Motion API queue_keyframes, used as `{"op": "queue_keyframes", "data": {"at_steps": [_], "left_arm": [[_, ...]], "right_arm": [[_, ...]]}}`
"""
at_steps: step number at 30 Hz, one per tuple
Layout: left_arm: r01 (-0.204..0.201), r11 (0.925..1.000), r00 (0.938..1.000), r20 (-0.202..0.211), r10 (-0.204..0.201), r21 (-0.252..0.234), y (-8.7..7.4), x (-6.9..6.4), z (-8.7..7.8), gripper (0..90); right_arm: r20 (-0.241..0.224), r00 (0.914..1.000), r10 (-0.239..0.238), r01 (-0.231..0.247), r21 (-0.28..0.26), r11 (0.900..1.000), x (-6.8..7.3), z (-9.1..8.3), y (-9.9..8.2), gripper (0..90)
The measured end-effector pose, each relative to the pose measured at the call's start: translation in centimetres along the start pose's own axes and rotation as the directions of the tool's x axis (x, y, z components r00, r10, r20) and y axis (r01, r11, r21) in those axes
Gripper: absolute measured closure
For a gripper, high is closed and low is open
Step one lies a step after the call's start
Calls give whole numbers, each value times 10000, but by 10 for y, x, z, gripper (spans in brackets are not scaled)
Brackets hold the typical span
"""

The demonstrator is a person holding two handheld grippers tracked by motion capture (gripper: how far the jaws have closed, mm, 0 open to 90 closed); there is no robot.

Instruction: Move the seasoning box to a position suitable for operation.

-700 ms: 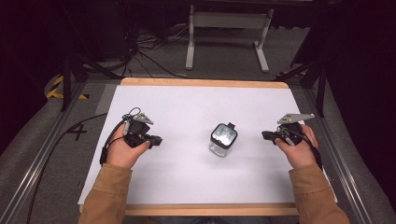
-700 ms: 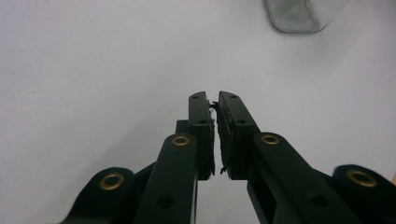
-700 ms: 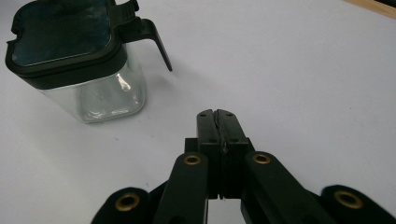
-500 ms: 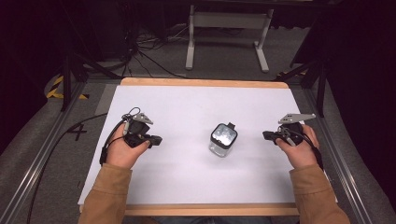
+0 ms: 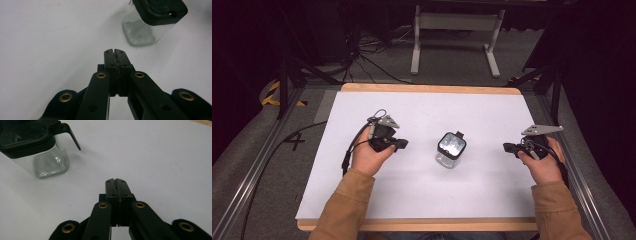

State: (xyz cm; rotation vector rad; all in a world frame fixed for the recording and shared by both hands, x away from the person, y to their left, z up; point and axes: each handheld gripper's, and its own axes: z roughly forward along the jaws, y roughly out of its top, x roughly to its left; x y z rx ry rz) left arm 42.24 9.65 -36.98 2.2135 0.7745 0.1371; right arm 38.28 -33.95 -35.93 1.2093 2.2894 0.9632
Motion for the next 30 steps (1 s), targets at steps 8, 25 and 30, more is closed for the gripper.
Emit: {"op": "queue_keyframes", "data": {"at_steps": [8, 25, 30], "left_arm": [[-738, 9962, 9967, 365, 722, 465, 12, -10, 35, 897], [-1161, 9932, 9926, 361, 1157, 95, 19, -19, 78, 880], [-1286, 9915, 9907, 466, 1275, 211, 19, -23, 81, 896]], "right_arm": [[-174, 9996, -199, 200, 29, 9998, 2, 0, -2, 900], [-444, 9981, -416, 425, 209, 9989, 8, 10, -4, 900], [-507, 9978, -430, 443, 247, 9987, 9, 11, -5, 900]]}}
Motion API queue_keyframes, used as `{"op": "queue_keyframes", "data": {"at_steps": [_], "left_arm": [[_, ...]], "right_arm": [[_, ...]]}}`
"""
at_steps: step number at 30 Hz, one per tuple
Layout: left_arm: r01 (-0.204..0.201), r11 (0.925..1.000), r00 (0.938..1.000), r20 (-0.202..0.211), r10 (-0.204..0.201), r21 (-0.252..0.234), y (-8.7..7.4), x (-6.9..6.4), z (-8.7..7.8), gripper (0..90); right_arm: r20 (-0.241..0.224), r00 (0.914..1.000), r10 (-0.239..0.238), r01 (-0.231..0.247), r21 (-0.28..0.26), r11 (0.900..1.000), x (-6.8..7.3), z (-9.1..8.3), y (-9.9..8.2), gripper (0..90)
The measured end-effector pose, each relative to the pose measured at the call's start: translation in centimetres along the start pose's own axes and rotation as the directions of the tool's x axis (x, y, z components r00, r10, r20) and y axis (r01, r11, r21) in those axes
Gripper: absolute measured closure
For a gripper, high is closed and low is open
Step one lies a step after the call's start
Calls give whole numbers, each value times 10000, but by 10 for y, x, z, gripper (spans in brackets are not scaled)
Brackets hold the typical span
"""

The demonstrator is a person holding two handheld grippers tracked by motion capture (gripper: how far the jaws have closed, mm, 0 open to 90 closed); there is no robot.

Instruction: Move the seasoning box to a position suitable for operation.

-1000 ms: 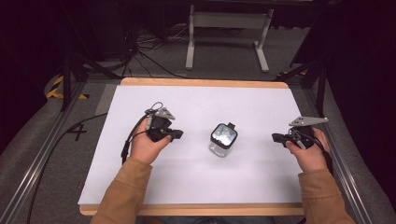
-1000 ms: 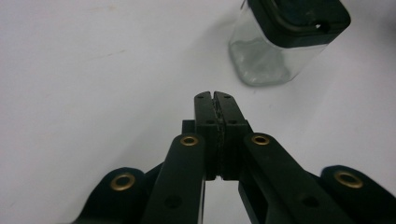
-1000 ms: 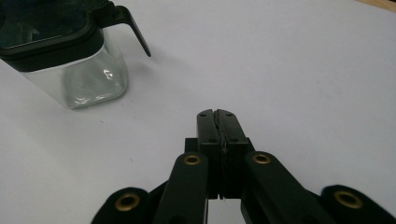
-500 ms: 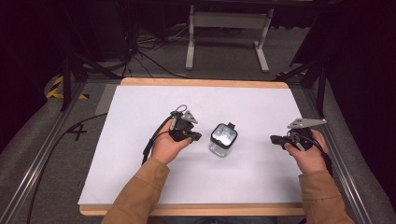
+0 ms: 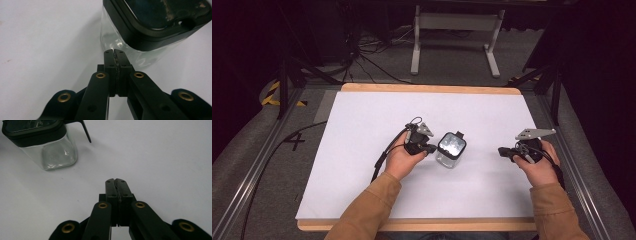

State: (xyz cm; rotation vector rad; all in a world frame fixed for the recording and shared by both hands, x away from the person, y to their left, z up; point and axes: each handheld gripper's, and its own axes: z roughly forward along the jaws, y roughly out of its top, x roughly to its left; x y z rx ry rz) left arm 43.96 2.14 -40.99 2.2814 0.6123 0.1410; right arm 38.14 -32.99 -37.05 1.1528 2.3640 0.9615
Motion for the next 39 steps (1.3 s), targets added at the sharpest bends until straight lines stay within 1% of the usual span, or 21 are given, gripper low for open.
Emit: {"op": "queue_keyframes", "data": {"at_steps": [2, 3, 5, 6, 9, 11, 12, 14, 15, 18, 19, 20, 22, 25, 27, 29, 34, 36, 37, 38, 39], "left_arm": [[-63, 9999, 10000, -55, 64, 104, 0, -1, 1, 898], [-68, 10000, 10000, -21, 69, 57, 0, -1, 1, 898], [-52, 10000, 9998, 168, 52, 33, -1, -1, 1, 898], [-123, 9999, 9992, 380, 119, 89, -2, -1, 0, 898], [-91, 9999, 9989, 454, 84, 143, -3, -4, 0, 899], [-313, 9983, 9987, 406, 294, 488, -3, -8, 0, 898], [-345, 9977, 9982, 515, 315, 578, -3, -11, 0, 899], [-394, 9974, 9964, 779, 346, 611, -3, -15, 0, 898], [-394, 9974, 9964, 779, 346, 611, -3, -15, 0, 898], [-616, 9959, 9945, 890, 557, 656, -1, -19, 1, 898], [-755, 9949, 9927, 994, 686, 674, 0, -22, 2, 898], [-755, 9949, 9927, 994, 686, 674, 0, -22, 2, 898], [-836, 9937, 9909, 1121, 749, 750, 2, -28, 3, 898], [-947, 9924, 9893, 1187, 850, 782, 3, -32, 4, 897], [-1045, 9910, 9896, 1080, 952, 836, 4, -33, 4, 897], [-973, 9919, 9895, 1154, 876, 816, 4, -33, 3, 896], [-824, 9946, 9912, 1088, 752, 632, 4, -31, 0, 875], [-685, 9956, 9934, 965, 622, 634, 4, -28, -7, 864], [-626, 9965, 9937, 962, 572, 547, 4, -26, -13, 860], [-541, 9974, 9940, 977, 493, 473, 3, -25, -18, 852], [-541, 9974, 9940, 977, 493, 473, 3, -25, -18, 842]], "right_arm": [[11, 10000, -9, 9, -20, 10000, 0, 0, 0, 900], [14, 10000, 21, -21, -30, 10000, 0, -1, 0, 900], [-5, 10000, 40, -40, -16, 10000, 0, -1, 0, 900], [-21, 10000, 56, -56, -2, 10000, 0, 0, 0, 900], [-38, 10000, 61, -61, 10, 10000, 0, 0, 0, 900], [-41, 10000, 70, -70, 10, 10000, 0, 0, 0, 900], [-61, 10000, 61, -62, -4, 10000, 0, 0, 0, 900], [-95, 9999, 84, -84, -15, 10000, 2, 0, 0, 900], [-74, 10000, 41, -41, 7, 10000, 1, 0, 0, 900], [-98, 9999, 75, -75, -4, 10000, 1, 0, 0, 900], [-92, 9999, 68, -68, -1, 10000, 1, 0, 0, 900], [-92, 9999, 68, -68, -1, 10000, 1, 0, 0, 900], [-75, 10000, 46, -46, -2, 10000, 1, 0, 0, 900], [-75, 10000, 32, -32, -4, 10000, 1, 0, 0, 900], [-87, 10000, 25, -25, -16, 10000, 1, 0, 1, 900], [-89, 10000, 18, -18, -9, 10000, 1, 0, 1, 900], [-99, 10000, -7, 7, -6, 10000, 1, 0, 1, 900], [-88, 10000, -13, 13, -29, 10000, 1, -1, 1, 900], [-137, 9999, 61, -62, -65, 10000, 1, -2, 1, 900], [-178, 9998, -12, 11, -83, 10000, 1, -2, 1, 900], [-178, 9998, -12, 11, -83, 10000, 1, -2, 1, 900]]}}
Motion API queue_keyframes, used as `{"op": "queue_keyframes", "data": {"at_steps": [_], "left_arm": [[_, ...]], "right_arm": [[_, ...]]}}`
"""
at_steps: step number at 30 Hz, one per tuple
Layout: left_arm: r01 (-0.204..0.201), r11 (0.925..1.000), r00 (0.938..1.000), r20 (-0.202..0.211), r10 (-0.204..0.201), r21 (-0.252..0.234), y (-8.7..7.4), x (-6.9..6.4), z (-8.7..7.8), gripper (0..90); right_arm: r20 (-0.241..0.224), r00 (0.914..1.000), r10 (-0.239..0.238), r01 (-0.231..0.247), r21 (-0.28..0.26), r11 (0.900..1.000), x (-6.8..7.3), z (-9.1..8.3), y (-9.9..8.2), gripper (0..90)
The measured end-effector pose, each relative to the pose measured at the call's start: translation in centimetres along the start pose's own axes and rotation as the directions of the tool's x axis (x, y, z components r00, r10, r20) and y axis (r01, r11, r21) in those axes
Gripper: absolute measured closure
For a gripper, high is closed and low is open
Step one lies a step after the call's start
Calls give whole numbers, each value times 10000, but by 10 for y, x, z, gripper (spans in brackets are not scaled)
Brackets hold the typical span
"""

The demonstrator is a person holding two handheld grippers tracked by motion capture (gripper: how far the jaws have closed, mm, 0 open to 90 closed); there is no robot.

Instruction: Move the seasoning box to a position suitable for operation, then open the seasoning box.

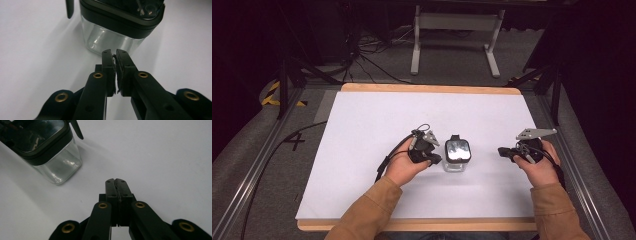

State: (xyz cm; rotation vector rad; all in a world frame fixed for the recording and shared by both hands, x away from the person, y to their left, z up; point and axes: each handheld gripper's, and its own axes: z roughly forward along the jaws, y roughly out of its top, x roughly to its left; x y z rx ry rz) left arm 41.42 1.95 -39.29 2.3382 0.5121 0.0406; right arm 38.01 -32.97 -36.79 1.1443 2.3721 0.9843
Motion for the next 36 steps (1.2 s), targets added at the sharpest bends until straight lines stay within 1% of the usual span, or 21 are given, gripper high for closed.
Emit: {"op": "queue_keyframes", "data": {"at_steps": [1, 3, 4, 5, 6, 11, 17, 18, 19, 20, 24, 26, 28, 29, 30, 31, 32, 33, 34, 35, 36], "left_arm": [[183, 9998, 9998, 6, -183, -12, -1, 0, -8, 842], [305, 9995, 9995, -28, -305, 7, -1, 0, -17, 824], [333, 9994, 9994, 20, -333, -79, 0, 0, -22, 817], [504, 9987, 9987, 93, -503, -93, 0, -1, -26, 814], [370, 9992, 9993, 114, -368, -160, 2, -1, -30, 809], [261, 9987, 9996, 114, -256, -439, 9, -4, -40, 805], [375, 9964, 9992, 139, -365, -755, 19, -2, -41, 811], [348, 9963, 9993, 186, -335, -782, 22, -1, -42, 811], [394, 9950, 9988, 340, -365, -918, 29, 1, -43, 816], [376, 9960, 9986, 412, -343, -817, 32, 3, -43, 819], [321, 9979, 9990, 328, -303, -562, 45, 6, -42, 823], [88, 9991, 9994, 349, -73, -426, 52, 8, -42, 825], [-15, 9993, 9995, 304, 26, -370, 59, 10, -40, 831], [-15, 9993, 9995, 304, 26, -370, 59, 10, -40, 835], [24, 9993, 9993, 379, -10, -380, 63, 12, -37, 835], [-32, 9994, 9991, 423, 46, -336, 67, 14, -35, 839], [24, 9995, 9991, 423, -10, -329, 69, 15, -33, 842], [40, 9995, 9995, 323, -30, -311, 75, 20, -29, 844], [-24, 9996, 9996, 291, 32, -292, 78, 23, -27, 844], [97, 9994, 9997, 243, -88, -338, 80, 25, -25, 847], [66, 9995, 9996, 265, -58, -311, 83, 28, -23, 853]], "right_arm": [[-52, 10000, 0, 0, -41, 10000, 0, 0, 0, 900], [-104, 9999, 3, -3, -22, 10000, 1, -1, 1, 900], [-160, 9999, -28, 28, -35, 10000, 1, 0, 2, 900], [-203, 9998, -46, 45, -54, 10000, 2, 0, 2, 900], [-191, 9998, -71, 70, -57, 10000, 2, 1, 2, 900], [-278, 9996, -54, 52, -60, 10000, 1, 0, 2, 900], [-300, 9995, 47, -49, -95, 9999, 1, -2, 0, 900], [-287, 9996, 62, -64, -88, 9999, 0, -2, 0, 900], [-275, 9996, 85, -87, -68, 9999, 0, -2, -1, 900], [-292, 9995, 103, -105, -54, 9999, 0, -3, -1, 900], [-318, 9995, 53, -55, -54, 10000, 0, -3, -2, 900], [-318, 9994, 108, -110, -46, 9999, 0, -3, -3, 900], [-320, 9995, 76, -78, -56, 10000, 0, -3, -4, 900], [-335, 9994, 88, -88, -23, 10000, 0, -3, -5, 900], [-335, 9994, 88, -88, -23, 10000, 0, -3, -5, 900], [-353, 9993, 105, -105, -14, 9999, 1, -4, -6, 900], [-367, 9992, 133, -133, 1, 9999, 2, -4, -6, 900], [-365, 9993, 97, -98, -22, 9999, 2, -5, -7, 900], [-377, 9992, 136, -137, -28, 9999, 3, -5, -8, 900], [-376, 9991, 189, -190, -11, 9998, 4, -6, -9, 900], [-360, 9992, 166, -167, -34, 9999, 4, -6, -10, 900]]}}
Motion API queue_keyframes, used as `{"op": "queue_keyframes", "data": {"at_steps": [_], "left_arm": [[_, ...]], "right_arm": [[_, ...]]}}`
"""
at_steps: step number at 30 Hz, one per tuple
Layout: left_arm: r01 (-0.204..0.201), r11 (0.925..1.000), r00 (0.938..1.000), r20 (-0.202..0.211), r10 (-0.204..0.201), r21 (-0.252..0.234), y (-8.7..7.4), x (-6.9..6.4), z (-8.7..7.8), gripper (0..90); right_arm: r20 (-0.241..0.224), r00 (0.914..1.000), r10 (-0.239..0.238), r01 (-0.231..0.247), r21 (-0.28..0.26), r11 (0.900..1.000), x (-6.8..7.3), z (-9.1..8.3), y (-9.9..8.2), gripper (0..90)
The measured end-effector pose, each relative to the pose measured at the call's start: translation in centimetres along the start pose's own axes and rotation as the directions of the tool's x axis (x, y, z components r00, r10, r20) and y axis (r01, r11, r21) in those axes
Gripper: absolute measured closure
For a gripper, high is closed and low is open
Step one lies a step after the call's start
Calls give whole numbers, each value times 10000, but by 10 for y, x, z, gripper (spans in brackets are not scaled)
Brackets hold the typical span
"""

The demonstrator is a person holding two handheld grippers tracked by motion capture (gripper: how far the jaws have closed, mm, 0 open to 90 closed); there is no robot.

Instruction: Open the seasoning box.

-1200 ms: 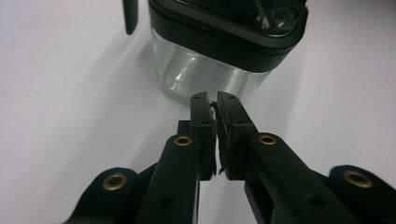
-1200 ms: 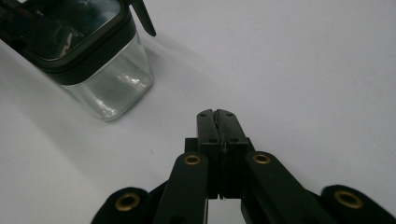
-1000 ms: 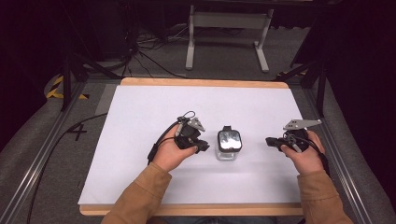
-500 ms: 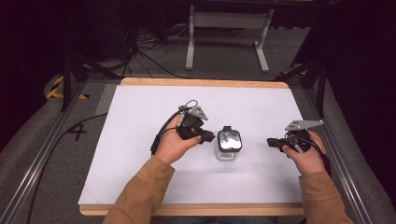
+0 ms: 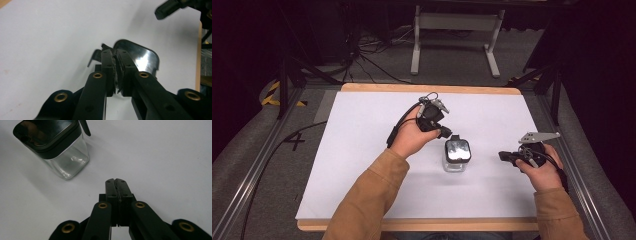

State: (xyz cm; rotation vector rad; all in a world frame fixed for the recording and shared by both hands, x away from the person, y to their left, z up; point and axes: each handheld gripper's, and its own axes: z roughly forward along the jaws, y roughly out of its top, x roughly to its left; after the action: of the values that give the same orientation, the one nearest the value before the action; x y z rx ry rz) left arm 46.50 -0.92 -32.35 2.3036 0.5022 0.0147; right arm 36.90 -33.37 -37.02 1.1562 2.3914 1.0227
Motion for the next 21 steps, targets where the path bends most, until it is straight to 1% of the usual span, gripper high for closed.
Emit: {"op": "queue_keyframes", "data": {"at_steps": [1, 3, 4, 5, 7, 8, 9, 10, 11, 12, 13, 15, 16, 17, 19, 21], "left_arm": [[113, 9999, 9999, 41, -113, -69, 2, 2, 3, 855], [112, 9999, 9998, 183, -110, -60, 5, 6, 10, 864], [112, 9999, 9998, 183, -110, -60, 5, 6, 10, 865], [70, 10000, 9995, 315, -69, -20, 6, 7, 15, 865], [-238, 9997, 9993, 284, 236, 78, 8, 8, 21, 866], [-242, 9997, 9994, 253, 241, 38, 9, 7, 23, 865], [-351, 9994, 9988, 348, 349, 41, 10, 8, 26, 866], [-352, 9993, 9985, 413, 346, 124, 11, 8, 30, 872], [-352, 9993, 9985, 413, 346, 124, 11, 8, 30, 877], [-349, 9991, 9985, 429, 339, 239, 12, 7, 33, 880], [-441, 9983, 9986, 308, 430, 384, 12, 9, 36, 881], [-421, 9984, 9989, 234, 412, 366, 12, 10, 38, 881], [-216, 9992, 9995, 254, 208, 336, 12, 12, 38, 880], [-131, 9996, 9997, 224, 125, 261, 11, 15, 39, 879], [24, 9997, 9994, 339, -32, 238, 9, 18, 39, 879], [-60, 9993, 9995, 319, 48, 368, 8, 19, 39, 879]], "right_arm": [[7, 10000, 61, -61, 11, 10000, 1, 0, -1, 900], [37, 10000, 84, -85, 67, 9999, 0, -1, -4, 900], [56, 9999, 112, -113, 89, 9999, 0, -1, -5, 900], [64, 9998, 164, -165, 125, 9998, 0, -2, -7, 900], [111, 9998, 150, -151, 98, 9998, 0, -2, -8, 900], [145, 9997, 194, -196, 106, 9998, 0, -3, -9, 900], [157, 9997, 196, -198, 111, 9997, 0, -4, -10, 900], [190, 9996, 221, -223, 105, 9997, 1, -5, -12, 900], [207, 9995, 252, -254, 118, 9996, 2, -6, -12, 900], [224, 9994, 253, -256, 127, 9996, 1, -6, -13, 900], [208, 9995, 249, -252, 156, 9996, 2, -6, -14, 900], [229, 9994, 241, -245, 161, 9996, 2, -6, -14, 900], [247, 9994, 255, -259, 163, 9995, 2, -6, -15, 900], [257, 9993, 272, -277, 172, 9995, 3, -6, -15, 900], [276, 9994, 220, -225, 185, 9996, 3, -6, -16, 900], [253, 9994, 218, -223, 212, 9995, 4, -6, -16, 900]]}}
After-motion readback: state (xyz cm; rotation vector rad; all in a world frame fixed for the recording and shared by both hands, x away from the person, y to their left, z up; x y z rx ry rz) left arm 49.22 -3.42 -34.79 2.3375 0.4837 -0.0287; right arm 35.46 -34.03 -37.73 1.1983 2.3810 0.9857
